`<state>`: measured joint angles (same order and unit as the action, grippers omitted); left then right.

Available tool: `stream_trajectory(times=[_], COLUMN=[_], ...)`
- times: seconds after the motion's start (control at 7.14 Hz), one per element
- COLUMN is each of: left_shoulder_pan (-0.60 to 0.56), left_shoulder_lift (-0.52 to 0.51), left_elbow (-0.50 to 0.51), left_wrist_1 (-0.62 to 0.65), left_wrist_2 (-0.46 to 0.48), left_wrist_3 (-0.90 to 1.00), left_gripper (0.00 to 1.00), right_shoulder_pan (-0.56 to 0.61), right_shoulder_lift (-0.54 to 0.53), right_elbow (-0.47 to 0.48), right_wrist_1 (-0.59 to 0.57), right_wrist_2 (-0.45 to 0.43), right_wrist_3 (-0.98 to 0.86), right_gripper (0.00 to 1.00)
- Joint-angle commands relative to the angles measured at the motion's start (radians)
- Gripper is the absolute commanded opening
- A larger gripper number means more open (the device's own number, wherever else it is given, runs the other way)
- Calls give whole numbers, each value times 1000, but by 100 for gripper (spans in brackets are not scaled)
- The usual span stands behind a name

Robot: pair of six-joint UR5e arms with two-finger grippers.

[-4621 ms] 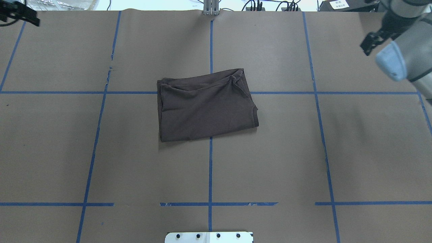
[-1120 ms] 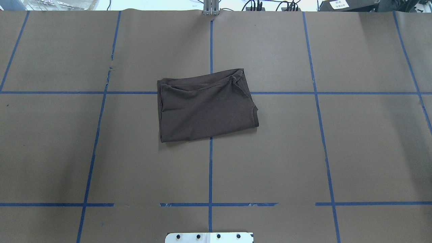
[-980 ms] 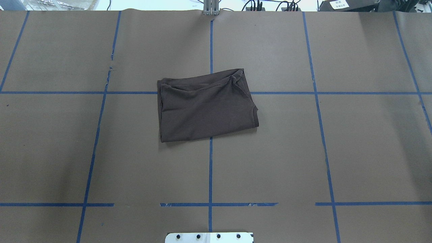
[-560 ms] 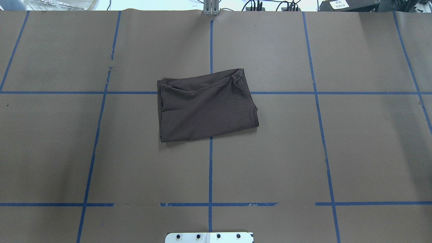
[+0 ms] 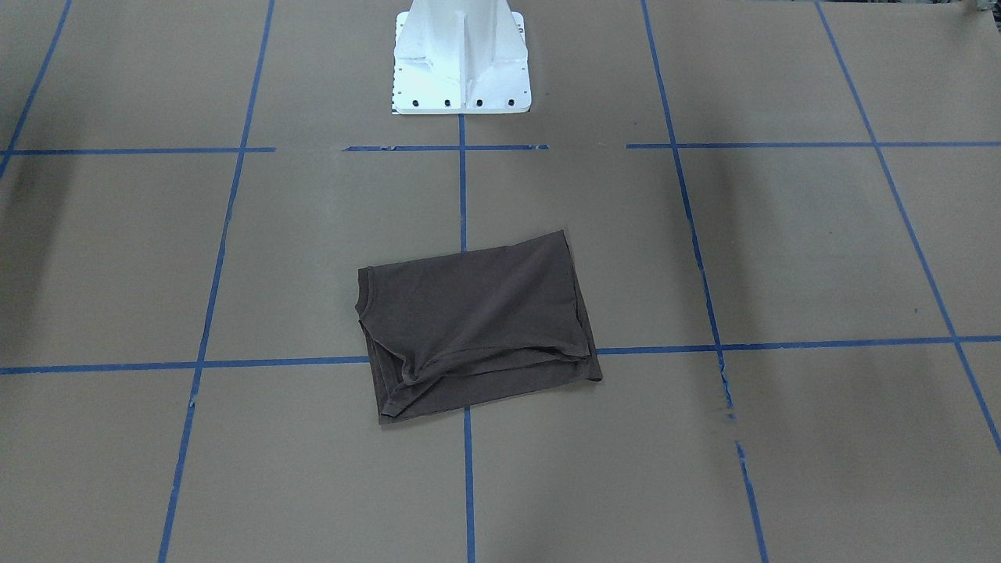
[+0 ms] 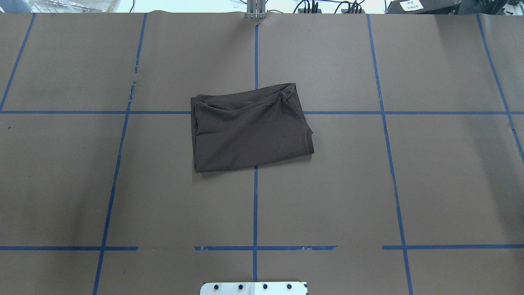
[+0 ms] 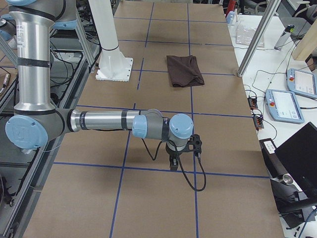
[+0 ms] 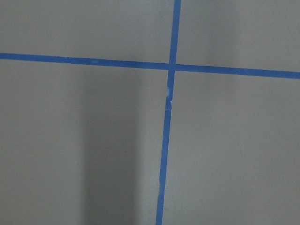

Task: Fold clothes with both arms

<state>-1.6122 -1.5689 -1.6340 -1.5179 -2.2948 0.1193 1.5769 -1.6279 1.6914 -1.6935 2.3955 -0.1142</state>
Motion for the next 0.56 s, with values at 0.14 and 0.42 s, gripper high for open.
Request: stream_trajectory(times=[0.14, 0.42], left_shoulder_pan=[0, 0], left_shoulder_lift=[1, 1], left_elbow=[2, 3], left_wrist_1=[-11, -11], left_wrist_2=[0, 0], left_wrist_3=[-1, -1], left_gripper=[100, 100], right_shoulder_pan=[0, -2], right_shoulder_lift=[8, 28], right_elbow=[4, 2], right_wrist_1=[2, 2], right_wrist_2=[-4, -12], right_wrist_3=[1, 85], right_gripper=[100, 100])
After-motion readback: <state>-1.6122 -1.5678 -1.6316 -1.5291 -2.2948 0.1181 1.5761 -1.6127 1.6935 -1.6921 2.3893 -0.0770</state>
